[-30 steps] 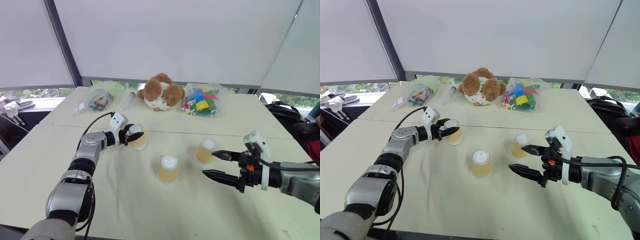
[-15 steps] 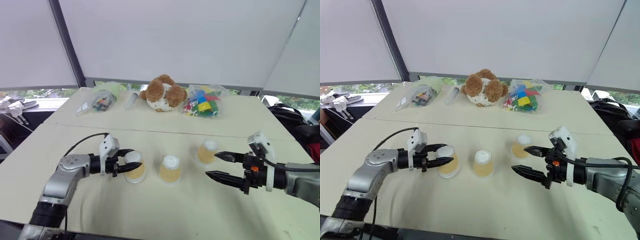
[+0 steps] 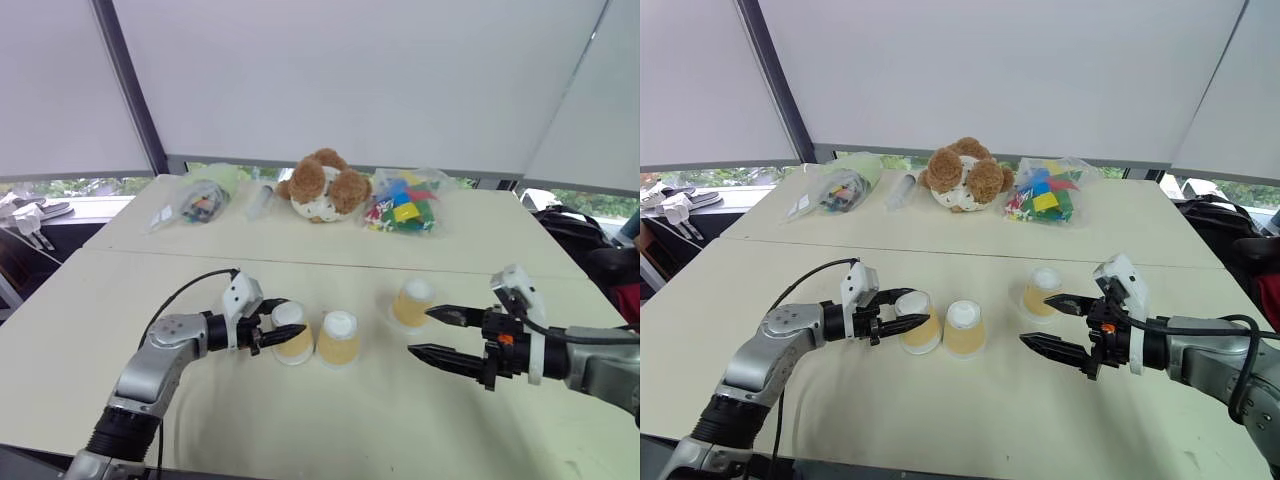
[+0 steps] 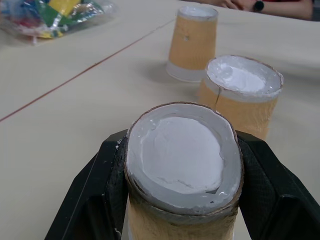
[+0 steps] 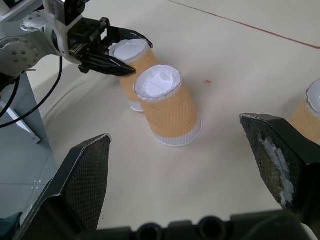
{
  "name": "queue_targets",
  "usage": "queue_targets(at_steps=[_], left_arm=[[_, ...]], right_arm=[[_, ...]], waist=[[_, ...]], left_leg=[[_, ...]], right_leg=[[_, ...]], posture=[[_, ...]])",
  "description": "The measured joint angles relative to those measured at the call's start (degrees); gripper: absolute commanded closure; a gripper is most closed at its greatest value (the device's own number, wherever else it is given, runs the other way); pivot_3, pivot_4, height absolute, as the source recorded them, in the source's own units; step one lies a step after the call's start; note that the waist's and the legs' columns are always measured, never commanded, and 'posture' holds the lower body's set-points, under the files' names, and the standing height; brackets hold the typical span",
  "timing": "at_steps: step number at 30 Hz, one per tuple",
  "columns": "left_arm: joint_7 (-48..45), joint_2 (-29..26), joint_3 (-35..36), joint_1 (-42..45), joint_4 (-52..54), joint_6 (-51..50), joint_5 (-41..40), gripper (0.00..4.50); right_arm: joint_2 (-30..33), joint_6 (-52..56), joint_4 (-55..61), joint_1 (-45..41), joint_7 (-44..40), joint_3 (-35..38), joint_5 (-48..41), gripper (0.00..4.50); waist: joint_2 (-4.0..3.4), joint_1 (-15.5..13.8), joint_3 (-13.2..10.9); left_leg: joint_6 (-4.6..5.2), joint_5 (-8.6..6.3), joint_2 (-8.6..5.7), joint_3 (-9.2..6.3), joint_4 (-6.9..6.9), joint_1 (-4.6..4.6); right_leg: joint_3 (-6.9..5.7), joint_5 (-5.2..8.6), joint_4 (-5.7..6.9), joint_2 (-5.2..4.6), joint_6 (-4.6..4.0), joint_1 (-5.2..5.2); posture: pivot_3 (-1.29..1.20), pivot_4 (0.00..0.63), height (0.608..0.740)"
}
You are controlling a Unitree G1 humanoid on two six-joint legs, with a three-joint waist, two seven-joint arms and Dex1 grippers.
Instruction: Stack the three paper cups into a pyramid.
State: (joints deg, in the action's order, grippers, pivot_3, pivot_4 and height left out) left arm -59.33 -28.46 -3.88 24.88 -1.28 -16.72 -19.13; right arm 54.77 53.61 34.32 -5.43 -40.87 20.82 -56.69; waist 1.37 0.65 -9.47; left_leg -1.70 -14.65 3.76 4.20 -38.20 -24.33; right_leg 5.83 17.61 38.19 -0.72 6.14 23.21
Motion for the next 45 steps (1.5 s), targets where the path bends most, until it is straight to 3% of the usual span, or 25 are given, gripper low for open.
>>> queue_targets(at_steps=[8, 9, 12, 20, 27, 34, 40, 45], left_arm=[[-0.5, 0.7, -1.1, 0.6, -1.7, 2.2, 0.9, 2.22], [-0.6, 0.7, -1.1, 0.6, -1.8, 2.3, 0.9, 1.20], [-0.9, 0.8, -1.9, 0.6, -2.3, 2.3, 1.0, 0.03], [0.0, -2.3, -0.2, 0.6, 0.2, 0.9, 0.6, 0.03], [-1.6, -13.8, 6.4, 0.5, 8.5, -6.4, -4.0, 0.03], [-4.6, -25.6, 14.8, -2.8, 21.3, -23.6, -17.7, 0.03], [-4.3, -30.1, 17.6, -5.3, 27.8, -30.8, -24.6, 0.03], [-0.9, -29.8, 19.0, -6.5, 29.6, -32.0, -26.7, 0.03]], right_arm=[[0.0, 0.2, 0.6, 0.8, 1.1, 0.3, -0.9, 0.00], [0.0, 0.2, 0.6, 0.8, 1.1, 0.3, -0.9, 0.00], [0.0, 0.2, 0.6, 0.8, 1.3, 0.3, -1.0, 0.00], [-0.2, 0.0, 0.3, 0.9, 1.4, 0.4, -0.9, 0.00], [-2.7, -4.6, -5.1, 0.5, 1.8, 0.9, 3.7, 0.00], [-11.3, -16.1, -16.8, -4.7, 4.5, -4.2, 16.0, 0.00], [-15.9, -22.8, -26.1, -10.1, 3.1, -9.0, 22.2, 0.00], [-18.4, -27.3, -33.4, -13.9, 1.2, -12.4, 26.4, 0.00]], waist=[[0.00, -0.1, 0.0], [0.00, 0.0, 0.0], [0.00, 0.0, 0.0], [0.00, 0.1, 0.0], [0.02, 0.2, 0.0], [-0.02, 0.4, 0.0], [-0.03, 0.4, 0.0], [-0.05, 0.2, 0.0]], left_leg=[[0.00, 0.00, 0.00, -0.01, 0.01, 0.00], [0.00, 0.00, 0.00, 0.00, 0.00, 0.00], [0.00, 0.00, 0.00, -0.01, 0.00, 0.00], [0.00, 0.00, 0.02, -0.01, 0.01, 0.00], [0.00, 0.00, 0.03, 0.01, 0.02, 0.01], [0.00, 0.00, 0.03, 0.05, 0.05, 0.01], [0.00, 0.00, 0.03, 0.08, 0.05, 0.02], [-0.01, 0.00, 0.03, 0.09, 0.06, 0.01]], right_leg=[[0.00, 0.00, 0.00, 0.00, 0.00, -0.01], [0.00, 0.00, 0.00, -0.01, 0.00, -0.01], [0.00, 0.00, 0.00, 0.00, 0.00, -0.01], [0.00, 0.00, 0.00, 0.01, 0.00, 0.01], [0.00, 0.00, 0.00, 0.01, 0.00, 0.03], [0.01, 0.01, 0.01, -0.02, 0.00, 0.06], [0.01, 0.01, 0.02, 0.01, -0.01, 0.10], [0.02, 0.01, 0.02, 0.00, -0.01, 0.11]], posture=[[0.00, 0.150, 0.740], [0.00, 0.150, 0.740], [0.00, 0.150, 0.740], [0.00, 0.150, 0.740], [0.00, 0.150, 0.740], [0.00, 0.150, 0.740], [0.00, 0.150, 0.740], [0.00, 0.150, 0.740]])
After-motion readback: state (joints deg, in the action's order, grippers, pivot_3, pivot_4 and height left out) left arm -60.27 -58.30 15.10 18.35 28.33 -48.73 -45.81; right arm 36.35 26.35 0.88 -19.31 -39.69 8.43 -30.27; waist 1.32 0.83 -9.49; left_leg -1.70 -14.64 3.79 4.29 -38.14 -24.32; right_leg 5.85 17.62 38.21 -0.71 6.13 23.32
